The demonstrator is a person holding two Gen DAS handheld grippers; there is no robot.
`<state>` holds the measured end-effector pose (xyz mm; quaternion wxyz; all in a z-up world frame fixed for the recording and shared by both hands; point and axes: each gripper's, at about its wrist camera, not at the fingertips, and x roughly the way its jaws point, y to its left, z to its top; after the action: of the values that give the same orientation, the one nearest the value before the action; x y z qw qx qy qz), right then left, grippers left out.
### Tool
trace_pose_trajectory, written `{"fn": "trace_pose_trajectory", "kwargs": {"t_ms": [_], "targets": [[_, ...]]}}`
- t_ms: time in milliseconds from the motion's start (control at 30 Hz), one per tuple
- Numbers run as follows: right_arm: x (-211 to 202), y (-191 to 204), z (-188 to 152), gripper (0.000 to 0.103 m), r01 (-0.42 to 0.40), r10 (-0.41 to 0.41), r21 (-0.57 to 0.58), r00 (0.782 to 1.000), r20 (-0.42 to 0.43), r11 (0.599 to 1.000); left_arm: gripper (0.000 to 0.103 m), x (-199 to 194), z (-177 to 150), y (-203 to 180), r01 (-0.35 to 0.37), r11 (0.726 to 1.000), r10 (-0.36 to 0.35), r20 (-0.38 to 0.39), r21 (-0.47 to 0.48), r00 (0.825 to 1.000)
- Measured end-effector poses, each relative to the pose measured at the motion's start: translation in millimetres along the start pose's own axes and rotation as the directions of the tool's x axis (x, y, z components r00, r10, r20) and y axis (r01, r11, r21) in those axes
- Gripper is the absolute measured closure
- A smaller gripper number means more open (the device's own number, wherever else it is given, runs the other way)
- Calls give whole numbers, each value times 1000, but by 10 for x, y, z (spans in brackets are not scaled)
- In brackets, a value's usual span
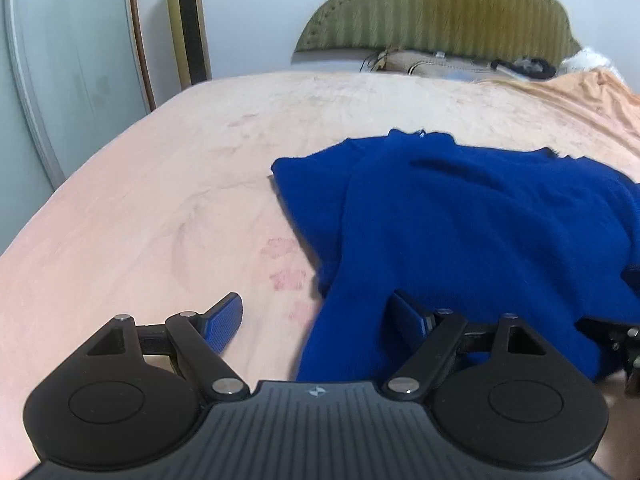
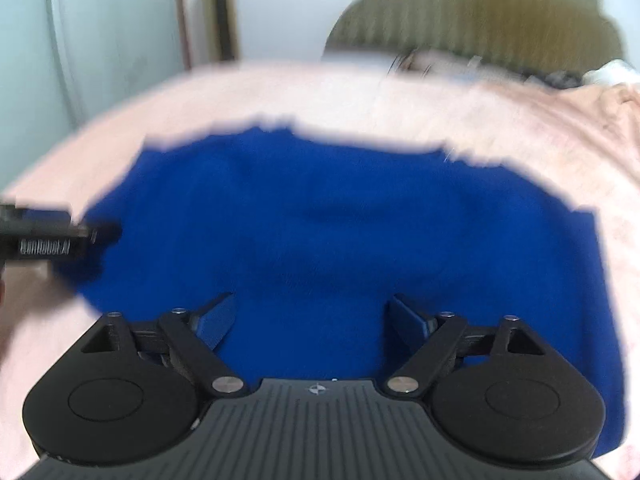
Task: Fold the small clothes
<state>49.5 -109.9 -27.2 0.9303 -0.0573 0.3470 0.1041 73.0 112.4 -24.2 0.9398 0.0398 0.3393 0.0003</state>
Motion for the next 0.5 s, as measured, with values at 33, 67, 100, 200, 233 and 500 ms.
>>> {"fn": "trace_pose_trajectory", "kwargs": {"t_ms": [33,67,100,200,233,500], "targets": [[-41,45,-12,12,12,-12,-30,1000,10,999,22,-27,1,23,8,1000,-8,-1,2,1000],[-91,71,-13,12,23,-22,-40,1000,21,999,22,-48,21,63,15,1000,-15,3,-8,1000],[-136,81,-1,12,32,-30,-35,999,38,999,22,-58,63,112,20,999,-20,7,-27,1000],[-243,127,85,12,43,-39,-33,995,92,999,22,-31,237,208,31,997,-30,11,-68,999],[-268,158,115,12,41,-37,-40,994,106,998,22,-2,293,221,31,997,-31,7,-70,1000],[-322,364,188,12,22,-14,-69,993,118,997,18,57,479,62,-3,1000,3,18,-1,1000]]}}
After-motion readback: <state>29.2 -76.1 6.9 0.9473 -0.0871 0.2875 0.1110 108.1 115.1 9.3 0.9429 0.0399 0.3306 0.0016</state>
